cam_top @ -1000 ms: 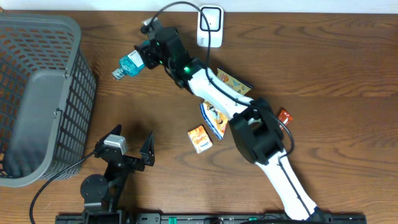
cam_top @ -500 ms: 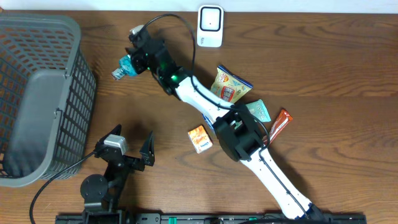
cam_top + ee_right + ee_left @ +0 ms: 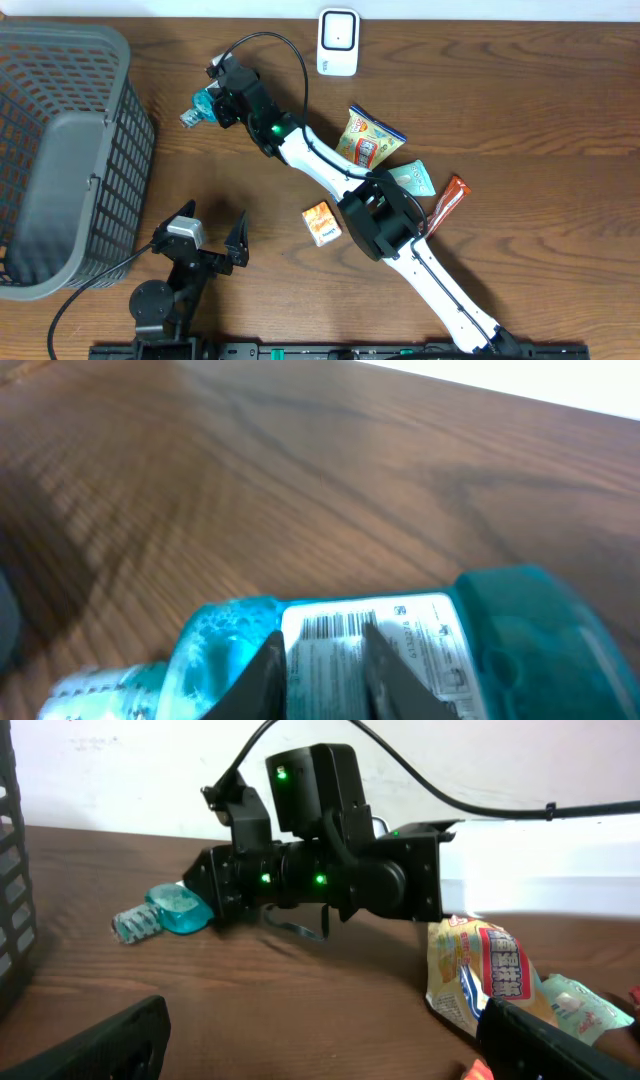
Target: Scan the item barcode
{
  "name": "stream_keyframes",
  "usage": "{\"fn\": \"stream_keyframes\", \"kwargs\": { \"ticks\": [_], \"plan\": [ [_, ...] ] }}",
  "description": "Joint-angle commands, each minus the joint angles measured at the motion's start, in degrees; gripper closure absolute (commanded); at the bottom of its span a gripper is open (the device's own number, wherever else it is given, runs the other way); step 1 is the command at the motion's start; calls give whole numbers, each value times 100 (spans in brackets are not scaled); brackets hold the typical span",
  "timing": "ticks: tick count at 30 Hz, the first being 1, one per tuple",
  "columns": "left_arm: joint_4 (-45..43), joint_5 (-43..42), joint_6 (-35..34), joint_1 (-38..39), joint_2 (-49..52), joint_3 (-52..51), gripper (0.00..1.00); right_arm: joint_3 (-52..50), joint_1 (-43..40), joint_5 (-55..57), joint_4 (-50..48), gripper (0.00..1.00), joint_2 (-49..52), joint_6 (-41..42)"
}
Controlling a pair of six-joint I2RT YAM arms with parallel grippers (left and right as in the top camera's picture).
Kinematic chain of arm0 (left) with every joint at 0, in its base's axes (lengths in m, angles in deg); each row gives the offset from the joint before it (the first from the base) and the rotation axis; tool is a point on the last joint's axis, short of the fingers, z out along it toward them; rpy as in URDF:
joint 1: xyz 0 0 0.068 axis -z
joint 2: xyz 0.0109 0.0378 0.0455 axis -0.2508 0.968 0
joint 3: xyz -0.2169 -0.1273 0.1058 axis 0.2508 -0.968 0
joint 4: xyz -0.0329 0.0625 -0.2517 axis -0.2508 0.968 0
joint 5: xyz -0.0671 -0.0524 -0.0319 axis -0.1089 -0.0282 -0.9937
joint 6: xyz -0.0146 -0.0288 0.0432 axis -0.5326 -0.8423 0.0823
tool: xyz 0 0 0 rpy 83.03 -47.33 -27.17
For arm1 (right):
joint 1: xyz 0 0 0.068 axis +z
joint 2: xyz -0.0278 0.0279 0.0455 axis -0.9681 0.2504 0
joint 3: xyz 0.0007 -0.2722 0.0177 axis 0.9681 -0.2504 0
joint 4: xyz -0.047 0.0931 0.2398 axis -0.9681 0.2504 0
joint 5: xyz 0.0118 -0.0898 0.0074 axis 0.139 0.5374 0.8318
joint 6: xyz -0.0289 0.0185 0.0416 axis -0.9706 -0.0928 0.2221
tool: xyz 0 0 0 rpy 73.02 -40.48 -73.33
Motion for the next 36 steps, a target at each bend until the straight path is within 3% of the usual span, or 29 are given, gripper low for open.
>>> {"fn": "stream_keyframes", "kwargs": {
  "ticks": [1,7,11,16,21,27,36],
  "plan": [
    [87,-98,-7,-7,7,-160,2,-129,-48,229,944,83,184,-297],
    [87,-96,-9,-7,7,-160,2,-127,-101,614,2597,93,-256,-299],
    [87,-98,-7,-7,7,-160,2,-125,-101,614,3484,93,-640,-337],
    [87,-96,-9,-7,7,-160,2,-125,-76,612,3694,91,-1097,-337],
    [87,-96,-7,-7,7,-160,2,-125,-105,573,2946,91,-1314,-315],
    [87,-98,-7,-7,7,-160,2,-127,-105,238,1189,85,-973,-313],
    [87,-98,-7,-7,7,-160,2,-127,-103,240,-1027,90,-164,107]
  ]
}}
